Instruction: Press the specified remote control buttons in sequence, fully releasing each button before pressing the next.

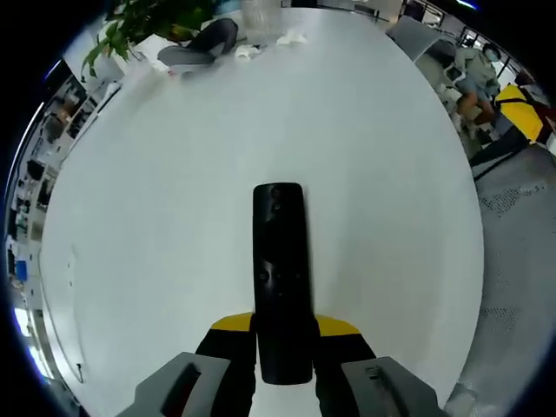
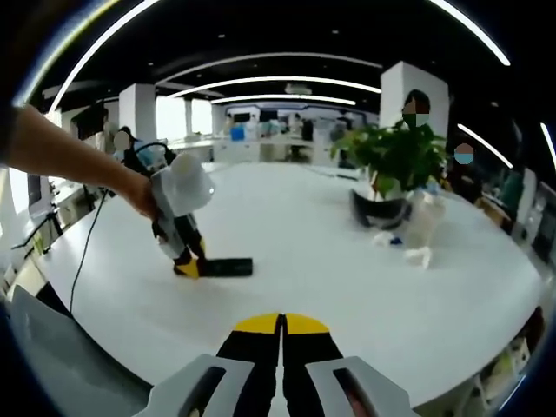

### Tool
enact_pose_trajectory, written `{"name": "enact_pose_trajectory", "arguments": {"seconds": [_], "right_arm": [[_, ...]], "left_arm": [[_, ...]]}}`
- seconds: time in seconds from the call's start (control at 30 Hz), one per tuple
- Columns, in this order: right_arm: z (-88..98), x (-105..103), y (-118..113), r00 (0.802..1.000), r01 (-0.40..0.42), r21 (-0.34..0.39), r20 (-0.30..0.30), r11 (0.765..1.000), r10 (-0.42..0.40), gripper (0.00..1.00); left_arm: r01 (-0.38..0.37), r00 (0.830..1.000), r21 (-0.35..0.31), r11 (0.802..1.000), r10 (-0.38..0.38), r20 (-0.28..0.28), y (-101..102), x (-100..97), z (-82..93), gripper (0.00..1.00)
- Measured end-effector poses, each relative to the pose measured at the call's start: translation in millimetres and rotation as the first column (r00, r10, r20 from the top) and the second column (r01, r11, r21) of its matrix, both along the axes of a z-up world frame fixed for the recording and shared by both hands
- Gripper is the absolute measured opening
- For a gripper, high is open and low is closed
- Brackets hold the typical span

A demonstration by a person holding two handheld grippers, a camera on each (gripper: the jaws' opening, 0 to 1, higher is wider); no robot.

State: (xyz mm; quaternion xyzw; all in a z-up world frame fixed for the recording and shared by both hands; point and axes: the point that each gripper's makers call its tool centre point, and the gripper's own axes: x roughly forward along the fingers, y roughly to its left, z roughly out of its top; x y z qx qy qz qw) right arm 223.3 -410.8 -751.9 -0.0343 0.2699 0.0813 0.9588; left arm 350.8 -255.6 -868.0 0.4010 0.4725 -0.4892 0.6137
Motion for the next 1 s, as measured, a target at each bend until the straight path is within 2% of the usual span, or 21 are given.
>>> {"name": "enact_pose_trajectory", "arguments": {"seconds": [1.0], "right_arm": [[-0.1,-0.6,1.5,1.000,-0.013,0.003,-0.001,1.000,0.013,0.00]], "left_arm": [[0.012,1.000,-0.008,1.000,-0.012,0.000,-1.2,-29.5,-0.1,0.23]]}}
